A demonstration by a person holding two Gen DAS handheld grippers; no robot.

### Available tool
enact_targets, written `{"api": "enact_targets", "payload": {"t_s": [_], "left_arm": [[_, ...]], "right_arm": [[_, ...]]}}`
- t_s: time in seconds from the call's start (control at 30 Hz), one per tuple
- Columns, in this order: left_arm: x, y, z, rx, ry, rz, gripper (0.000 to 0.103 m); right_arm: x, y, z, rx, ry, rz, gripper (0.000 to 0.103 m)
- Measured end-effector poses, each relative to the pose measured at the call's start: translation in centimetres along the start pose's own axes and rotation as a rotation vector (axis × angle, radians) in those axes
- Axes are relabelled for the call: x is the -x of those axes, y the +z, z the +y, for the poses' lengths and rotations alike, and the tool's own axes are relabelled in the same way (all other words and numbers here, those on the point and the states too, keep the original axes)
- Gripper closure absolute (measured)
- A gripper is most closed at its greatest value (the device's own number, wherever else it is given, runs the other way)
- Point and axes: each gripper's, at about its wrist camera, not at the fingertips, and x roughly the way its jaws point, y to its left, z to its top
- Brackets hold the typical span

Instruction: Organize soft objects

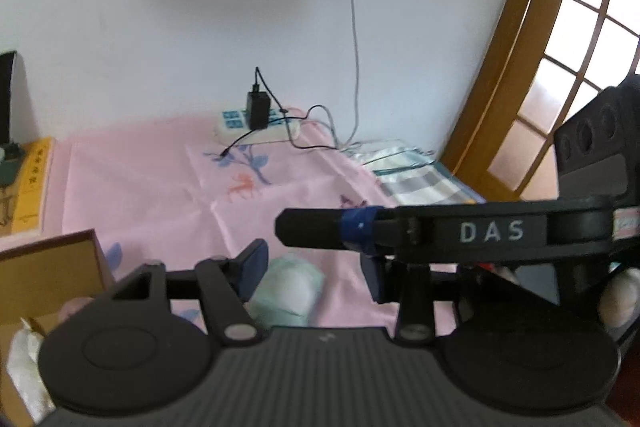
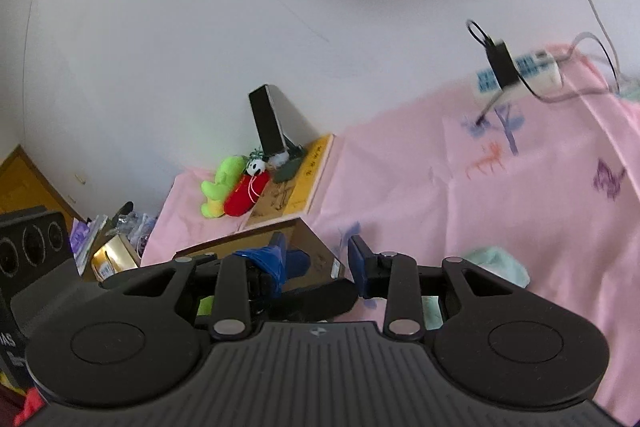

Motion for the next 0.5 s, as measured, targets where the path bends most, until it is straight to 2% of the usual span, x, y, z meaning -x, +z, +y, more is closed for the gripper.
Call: {"api": "enact_targets", "payload": {"t_s": [0.03, 0.07, 0.17, 0.3, 0.37, 0.5], "left_arm": [[0.1, 0.1, 0.2, 0.016, -0.015, 0.002, 0.062], [0.0, 0.1, 0.4, 0.028, -0.027, 0.013, 0.056], [-1.3, -0.5, 0.5, 0.023, -0.003, 0.055, 0.055], [-5.6, -1.9, 1.0, 0.054, 0.010, 0.186, 0.051], [-7.7, -2.7, 0.9, 0.052, 0.047, 0.239, 0.045], [-11.8, -3.6, 1.0, 0.061, 0.132, 0.297, 0.044]], "right_arm": [[-0.1, 0.0, 0.1, -0.002, -0.011, -0.004, 0.086], [-0.2, -0.1, 0.0, -0.017, -0.024, -0.006, 0.086], [-0.6, -0.8, -2.2, -0.130, -0.077, 0.005, 0.085], [-1.2, -2.1, -7.1, -0.347, -0.180, 0.036, 0.084], [-2.0, -2.5, -9.2, -0.416, -0.204, 0.070, 0.082], [-3.4, -3.0, -12.0, -0.488, -0.255, 0.117, 0.082]]}}
